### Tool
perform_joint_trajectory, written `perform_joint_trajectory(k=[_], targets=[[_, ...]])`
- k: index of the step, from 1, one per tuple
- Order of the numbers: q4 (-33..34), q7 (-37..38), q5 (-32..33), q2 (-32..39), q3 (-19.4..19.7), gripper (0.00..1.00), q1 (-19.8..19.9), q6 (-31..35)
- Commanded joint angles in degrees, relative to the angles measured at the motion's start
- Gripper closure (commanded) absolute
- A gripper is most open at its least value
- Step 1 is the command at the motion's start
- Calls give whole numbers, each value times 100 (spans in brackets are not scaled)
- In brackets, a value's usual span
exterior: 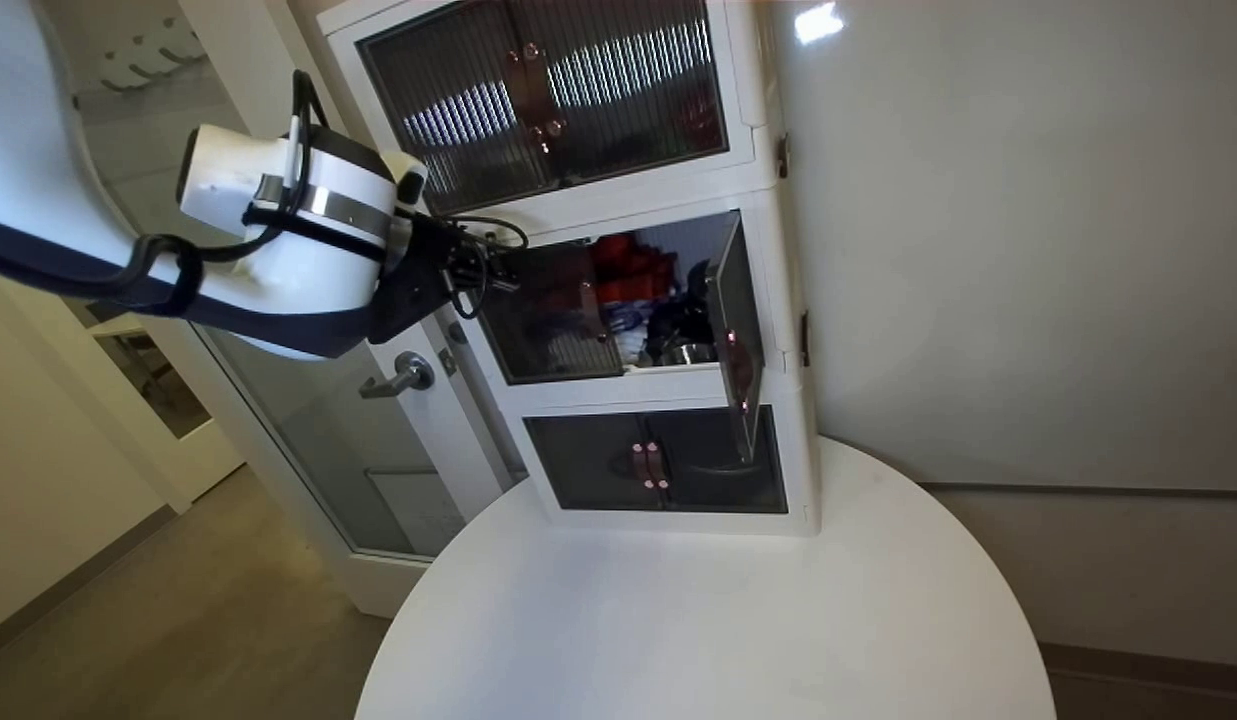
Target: Close the open cabinet doors
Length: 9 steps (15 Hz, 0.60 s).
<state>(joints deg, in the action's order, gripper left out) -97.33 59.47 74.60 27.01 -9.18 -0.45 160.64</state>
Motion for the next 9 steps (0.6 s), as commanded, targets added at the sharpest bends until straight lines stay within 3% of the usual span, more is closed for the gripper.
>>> perform_joint_trajectory(k=[1,2,3,9], targets=[[-648,-1159,-1116,-537,-523,100,464,391],[-822,-1650,-1711,-711,-214,100,180,422],[-1040,-2101,-1983,-817,-875,100,710,198],[-1842,-4419,-4438,-1890,-1890,100,1461,-1297]])
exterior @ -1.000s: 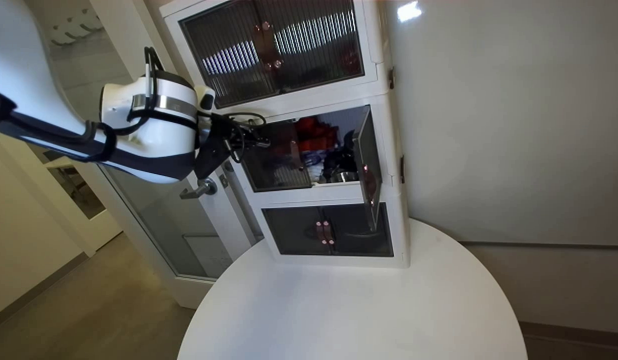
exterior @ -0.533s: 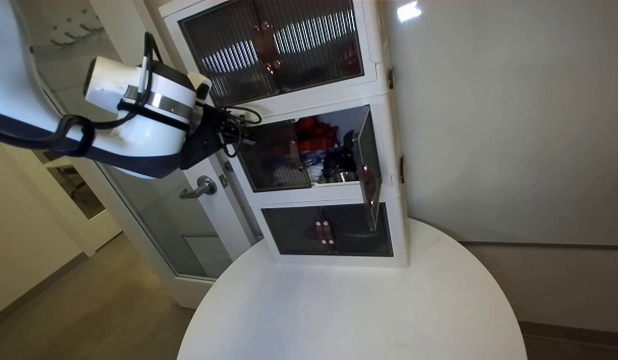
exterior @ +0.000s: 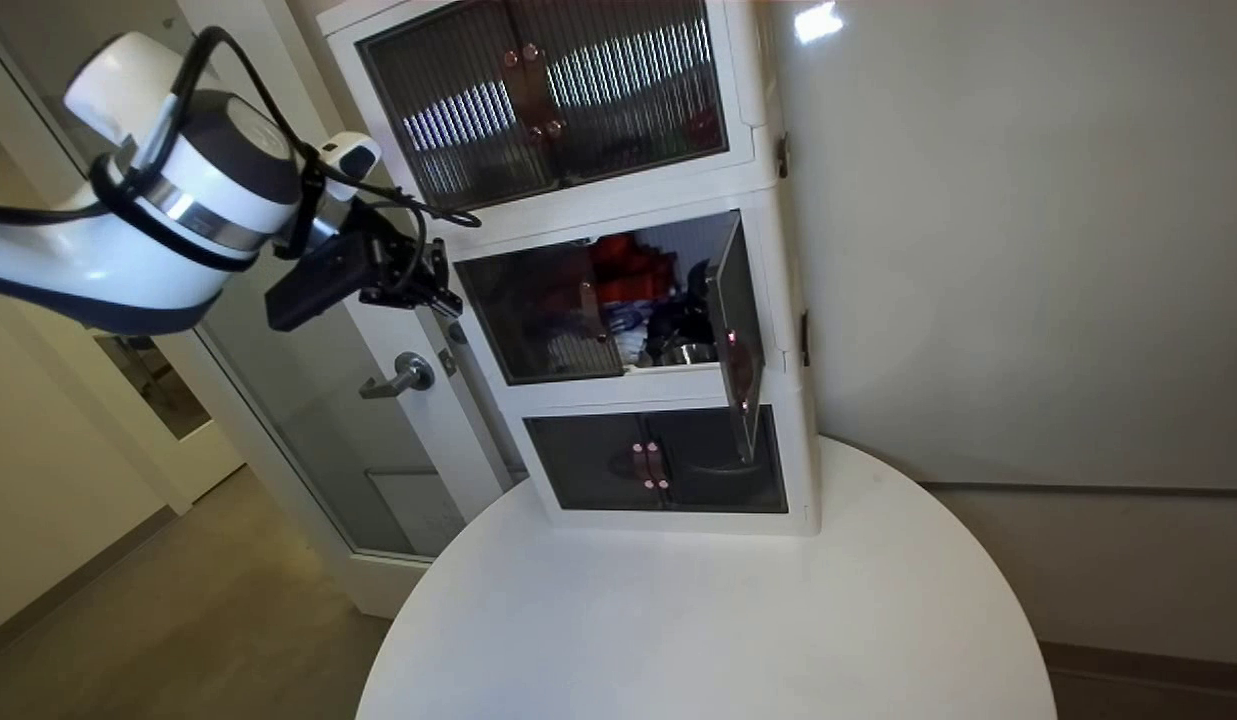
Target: Close the open cabinet doors
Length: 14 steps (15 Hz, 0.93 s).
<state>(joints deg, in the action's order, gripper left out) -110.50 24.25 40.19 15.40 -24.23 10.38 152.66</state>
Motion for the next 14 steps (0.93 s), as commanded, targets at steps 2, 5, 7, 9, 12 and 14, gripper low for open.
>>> perform_joint_trajectory(k=[2,5,7,9,12,14], targets=[[-687,-1271,-1643,-1152,-485,100,505,-796],[-913,-1723,-2619,-1902,749,100,-537,-1170],[-1029,-1788,-2662,-2326,1114,100,-757,-1501],[-1115,-1753,-2537,-2697,1376,100,-855,-1872],[-1251,-1592,-2348,-3181,1617,100,-839,-2430],[-1350,-1473,-2155,-3432,1699,100,-762,-2718]])
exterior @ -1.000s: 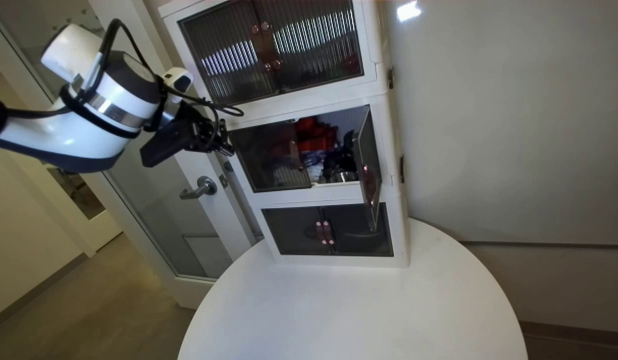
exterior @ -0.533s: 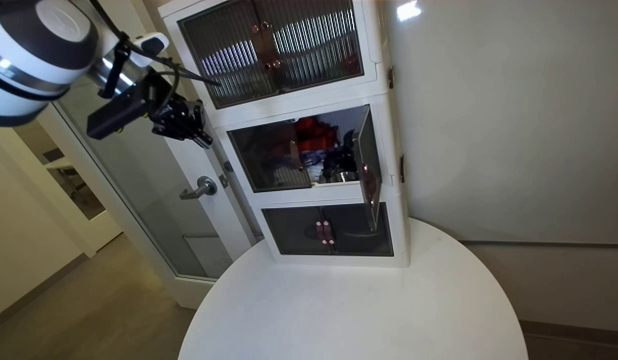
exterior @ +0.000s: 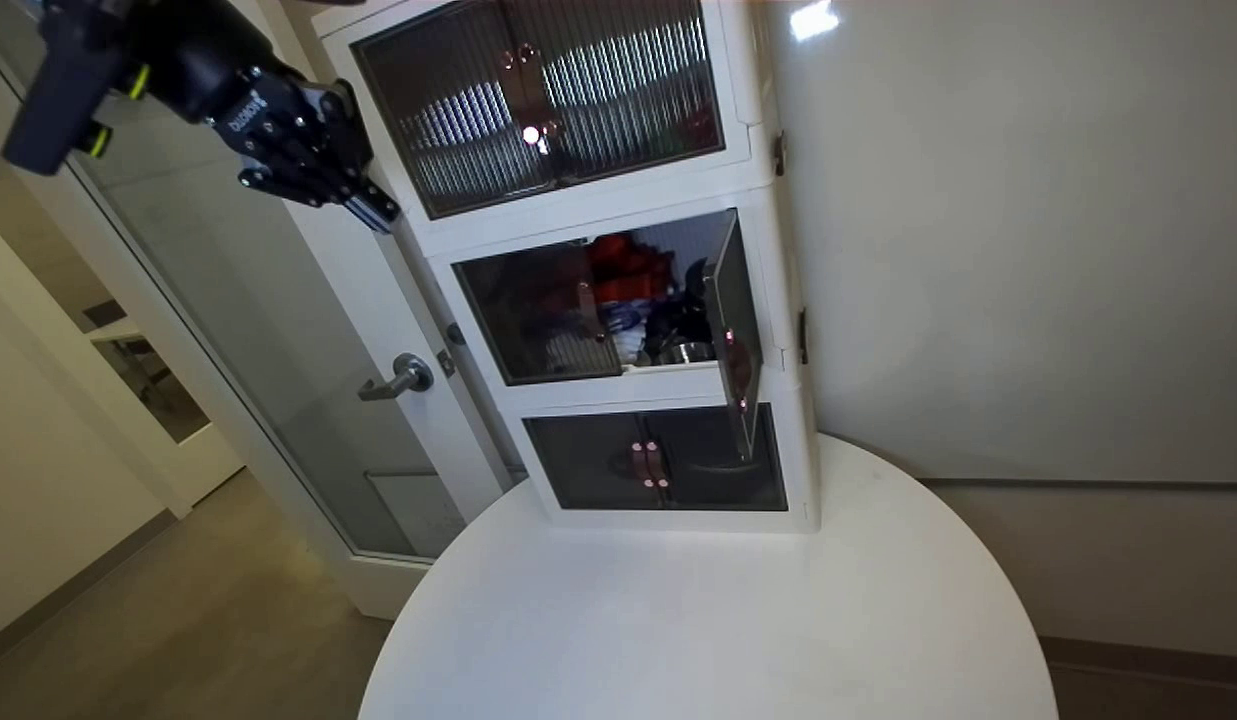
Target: Close the open cabinet doors
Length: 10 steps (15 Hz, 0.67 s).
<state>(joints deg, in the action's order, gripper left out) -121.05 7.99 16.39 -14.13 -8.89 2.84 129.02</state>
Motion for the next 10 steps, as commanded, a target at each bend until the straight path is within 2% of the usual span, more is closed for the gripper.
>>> perform_joint_trajectory(k=[1,5,10], targets=[[-350,166,340,-551,207,100,31,-410],[-554,48,551,-690,435,100,142,-508],[-742,705,1413,-641,558,100,570,-176]])
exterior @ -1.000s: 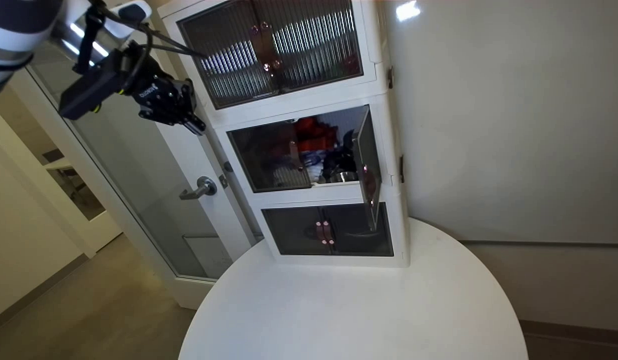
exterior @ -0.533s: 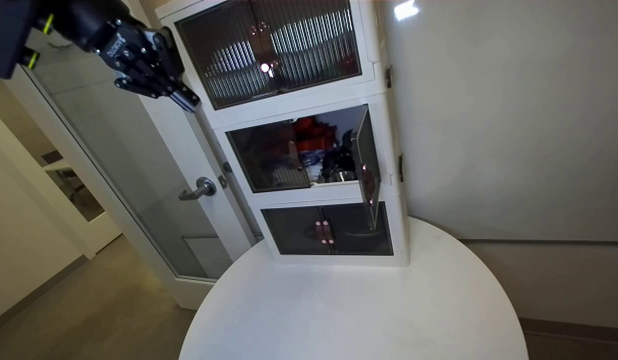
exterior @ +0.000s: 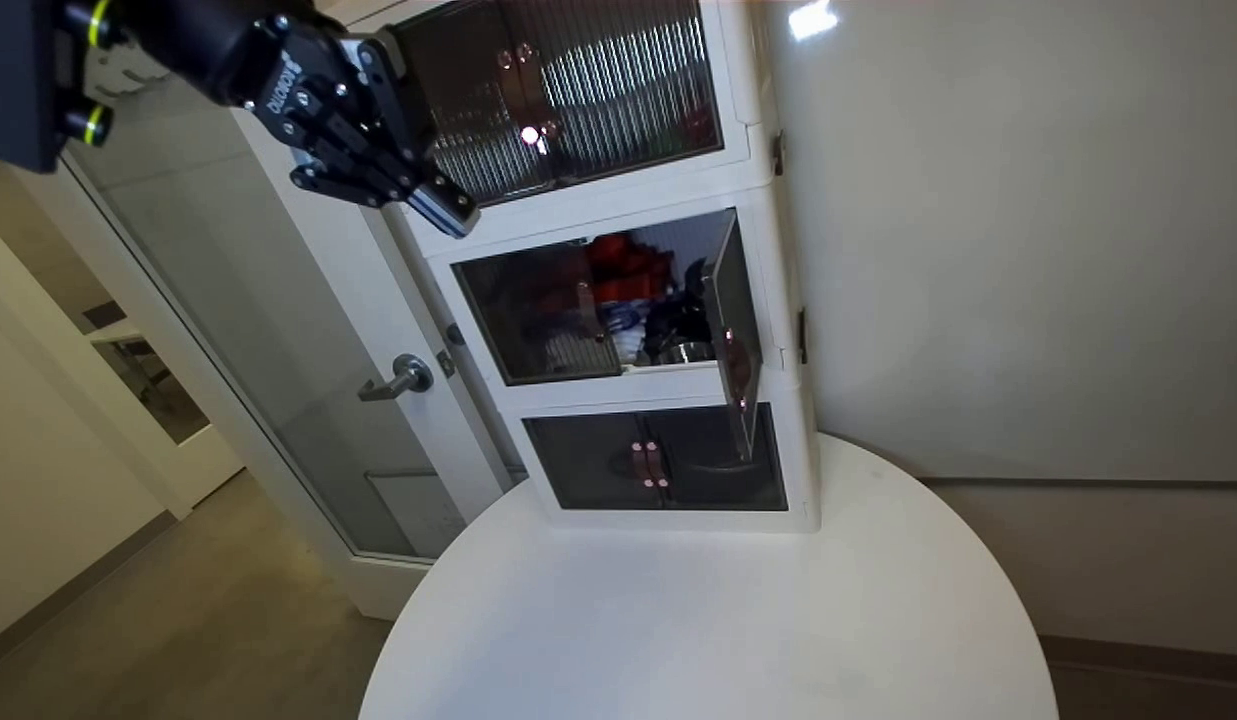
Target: Close the open cabinet doors
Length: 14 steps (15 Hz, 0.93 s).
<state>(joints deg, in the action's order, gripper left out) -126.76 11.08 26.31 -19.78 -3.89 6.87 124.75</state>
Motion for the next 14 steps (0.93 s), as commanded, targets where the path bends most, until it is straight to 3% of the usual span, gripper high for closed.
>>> perform_joint_trajectory(k=[1,6,9,11,14], targets=[[-205,467,530,-67,115,100,232,383],[-190,1085,1326,109,180,100,572,872],[-221,1466,1692,431,324,100,623,1530],[-278,1508,1396,671,525,100,561,2098],[-402,1113,313,1029,889,100,465,3043]])
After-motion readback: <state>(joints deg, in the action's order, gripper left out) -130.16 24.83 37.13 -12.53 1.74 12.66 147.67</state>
